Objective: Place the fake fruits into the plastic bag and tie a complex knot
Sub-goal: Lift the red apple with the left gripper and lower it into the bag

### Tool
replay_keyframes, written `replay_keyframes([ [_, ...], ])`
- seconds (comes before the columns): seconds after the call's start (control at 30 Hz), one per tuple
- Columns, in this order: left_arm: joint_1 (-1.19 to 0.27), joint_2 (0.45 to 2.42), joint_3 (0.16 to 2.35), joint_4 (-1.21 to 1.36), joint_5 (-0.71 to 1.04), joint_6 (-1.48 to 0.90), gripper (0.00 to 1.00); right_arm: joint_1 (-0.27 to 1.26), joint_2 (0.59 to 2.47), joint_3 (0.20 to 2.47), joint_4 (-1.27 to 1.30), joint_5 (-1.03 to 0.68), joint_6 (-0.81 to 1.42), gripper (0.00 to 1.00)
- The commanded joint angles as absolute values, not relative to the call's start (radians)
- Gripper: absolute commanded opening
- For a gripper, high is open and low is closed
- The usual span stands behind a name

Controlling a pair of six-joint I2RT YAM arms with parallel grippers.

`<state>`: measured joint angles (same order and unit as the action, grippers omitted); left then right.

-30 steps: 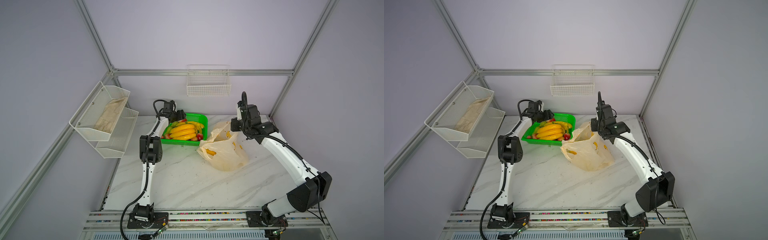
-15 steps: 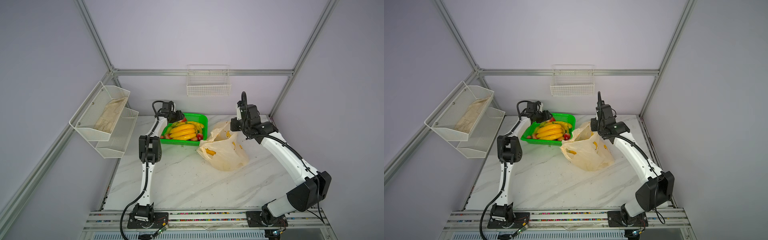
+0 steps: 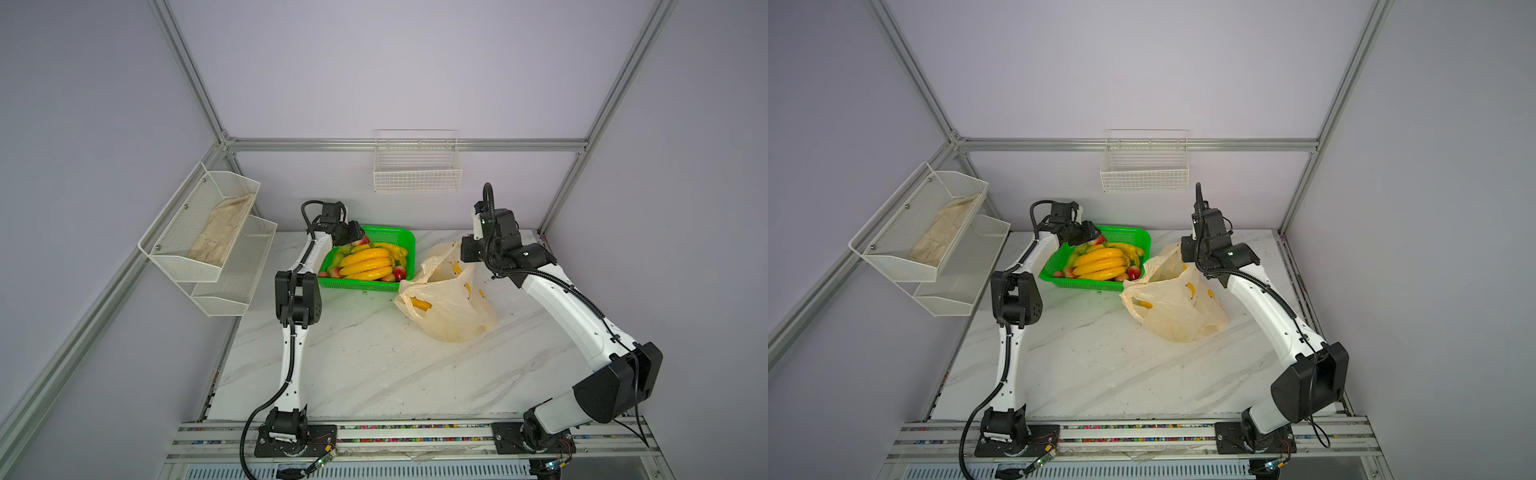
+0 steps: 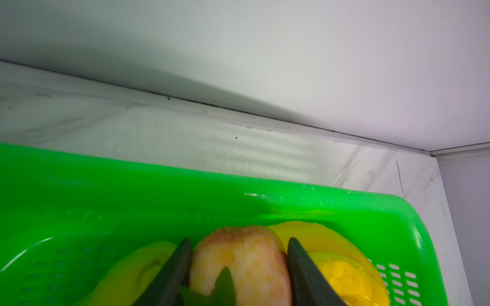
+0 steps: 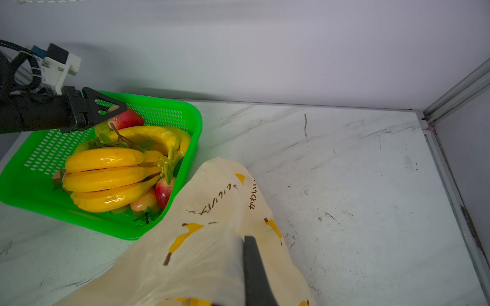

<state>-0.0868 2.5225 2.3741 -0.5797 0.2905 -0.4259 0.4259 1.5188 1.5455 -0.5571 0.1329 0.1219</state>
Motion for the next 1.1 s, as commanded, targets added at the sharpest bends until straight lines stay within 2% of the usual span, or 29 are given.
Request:
replay_keyframes([
  [0.0, -0.075, 2.342, 2.344, -0.532, 0.233, -0.389, 0.46, 0.428, 1.531, 1.546, -0.537, 0.122, 0.114, 0.00],
  [0.23, -0.074, 2.159, 2.169, -0.497, 0.200, -0.346, 0.46, 0.428, 1.532, 1.554, -0.527, 0.098, 0.123, 0.00],
  [0.53, -0.092, 1.730, 1.659, -0.213, 0.345, -0.505, 0.44, 0.429, 1.546, 1.545, -0.492, 0.047, 0.145, 0.00],
  [0.67, -0.166, 1.583, 1.554, -0.170, 0.398, -0.547, 0.44, 0.429, 1.551, 1.544, -0.479, 0.020, 0.153, 0.00],
  [0.87, -0.350, 1.365, 1.435, -0.144, 0.336, -0.525, 0.44, 0.428, 1.552, 1.547, -0.476, -0.005, 0.161, 0.00],
  [1.07, -0.528, 1.317, 1.399, -0.140, 0.322, -0.505, 0.44, 0.427, 1.545, 1.557, -0.487, -0.008, 0.166, 0.00],
])
